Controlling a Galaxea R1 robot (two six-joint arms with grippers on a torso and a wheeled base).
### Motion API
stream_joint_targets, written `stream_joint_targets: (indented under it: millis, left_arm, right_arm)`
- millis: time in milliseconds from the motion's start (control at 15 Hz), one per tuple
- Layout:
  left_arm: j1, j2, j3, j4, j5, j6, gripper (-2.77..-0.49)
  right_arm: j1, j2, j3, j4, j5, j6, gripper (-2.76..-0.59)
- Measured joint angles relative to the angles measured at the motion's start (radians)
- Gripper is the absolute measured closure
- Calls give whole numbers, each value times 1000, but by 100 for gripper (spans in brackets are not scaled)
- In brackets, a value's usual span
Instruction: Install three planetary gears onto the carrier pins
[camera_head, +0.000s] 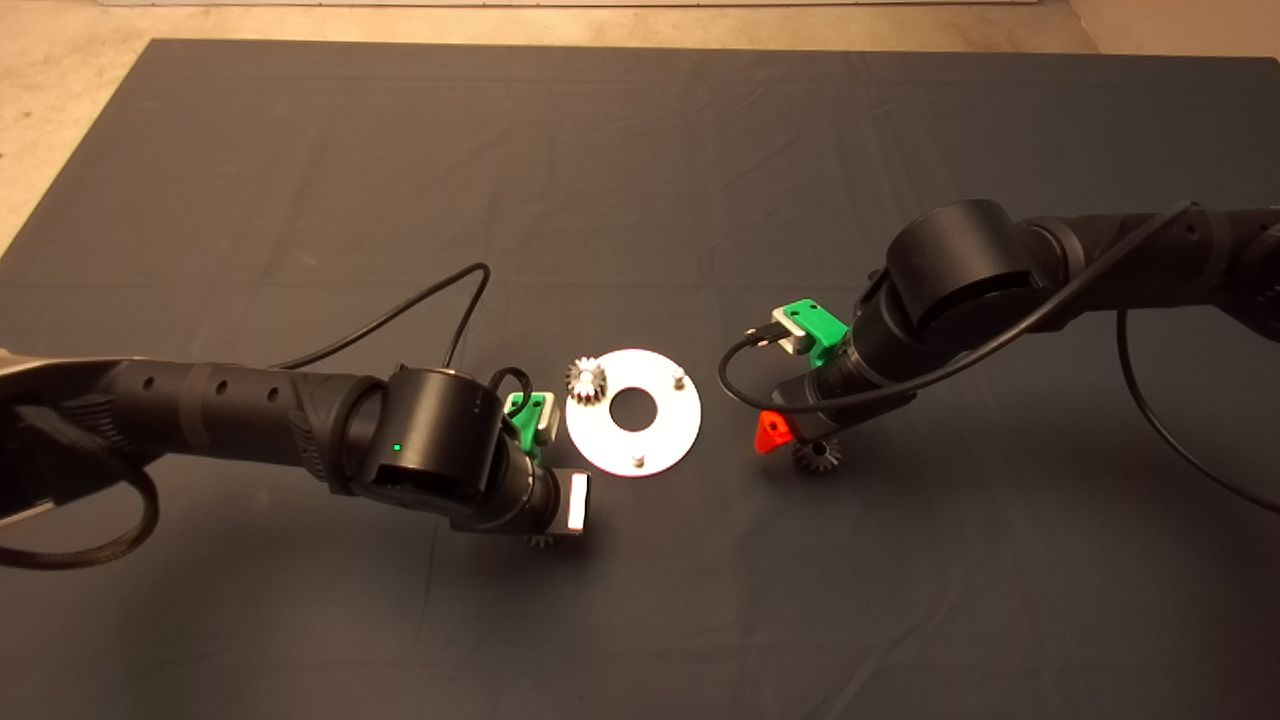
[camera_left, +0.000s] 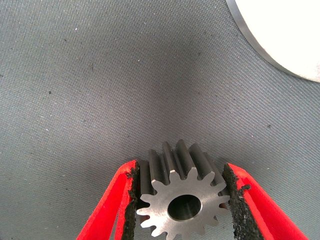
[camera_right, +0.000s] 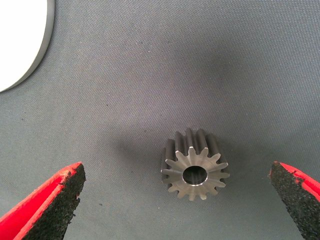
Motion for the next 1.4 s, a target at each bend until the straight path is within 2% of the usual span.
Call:
stream_joint_targets:
  millis: [467, 1067, 1400]
  left_arm:
    - [0, 0, 0, -1, 0, 1, -108]
    - [5, -1, 11, -25, 0, 3, -109]
    - [10, -3, 17, -30, 0, 3, -99]
  right_arm:
    - [0, 0, 0, 0, 0, 0, -275]
    - [0, 0, 0, 0, 0, 0, -275]
    - [0, 0, 0, 0, 0, 0, -275]
